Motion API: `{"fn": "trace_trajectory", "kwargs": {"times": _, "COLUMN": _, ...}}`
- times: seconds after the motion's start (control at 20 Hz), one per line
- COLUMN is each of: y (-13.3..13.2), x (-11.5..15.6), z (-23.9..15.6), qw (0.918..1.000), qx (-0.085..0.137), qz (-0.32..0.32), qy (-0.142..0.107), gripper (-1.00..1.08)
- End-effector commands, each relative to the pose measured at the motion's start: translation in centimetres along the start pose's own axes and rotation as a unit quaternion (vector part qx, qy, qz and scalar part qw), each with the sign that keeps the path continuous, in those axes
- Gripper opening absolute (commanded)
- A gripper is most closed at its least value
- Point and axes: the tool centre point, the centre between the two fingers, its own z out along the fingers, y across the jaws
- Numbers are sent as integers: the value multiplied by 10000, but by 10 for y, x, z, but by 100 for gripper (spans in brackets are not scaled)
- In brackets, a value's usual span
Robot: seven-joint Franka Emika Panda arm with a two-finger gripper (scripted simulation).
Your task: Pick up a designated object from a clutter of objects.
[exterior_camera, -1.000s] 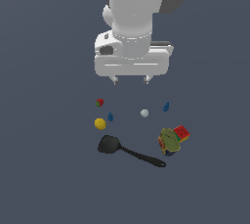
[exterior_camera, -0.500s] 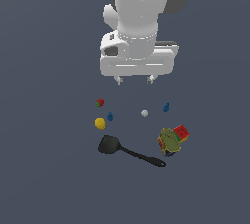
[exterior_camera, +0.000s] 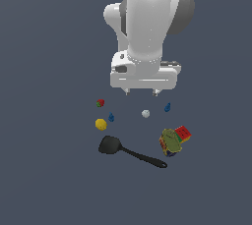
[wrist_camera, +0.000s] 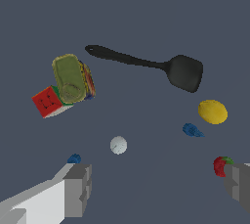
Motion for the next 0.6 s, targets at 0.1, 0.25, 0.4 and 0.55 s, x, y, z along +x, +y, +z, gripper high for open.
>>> {"fn": "trace_trajectory", "kwargs": {"times": 0.1, "y": -13, "x": -6, "z": 41, "qw": 9993, "qx": 16, "qz": 366, "qy": -12, "gripper": 100}}
{"fn": "trace_trajectory", "kwargs": {"times": 0.25, "y": -21, "x": -13, "z": 72, "qw": 9978, "qx": 11, "qz": 660, "qy": -14, "gripper": 100}}
{"fn": "trace_trajectory", "kwargs": {"times": 0.4, "y": -28, "x": -22, "z": 101, "qw": 9954, "qx": -9, "qz": 958, "qy": -10, "gripper": 100}}
{"fn": "trace_trajectory", "kwargs": {"times": 0.55, "y": -33, "x": -33, "z": 129, "qw": 9921, "qx": -43, "qz": 1251, "qy": 4, "gripper": 100}}
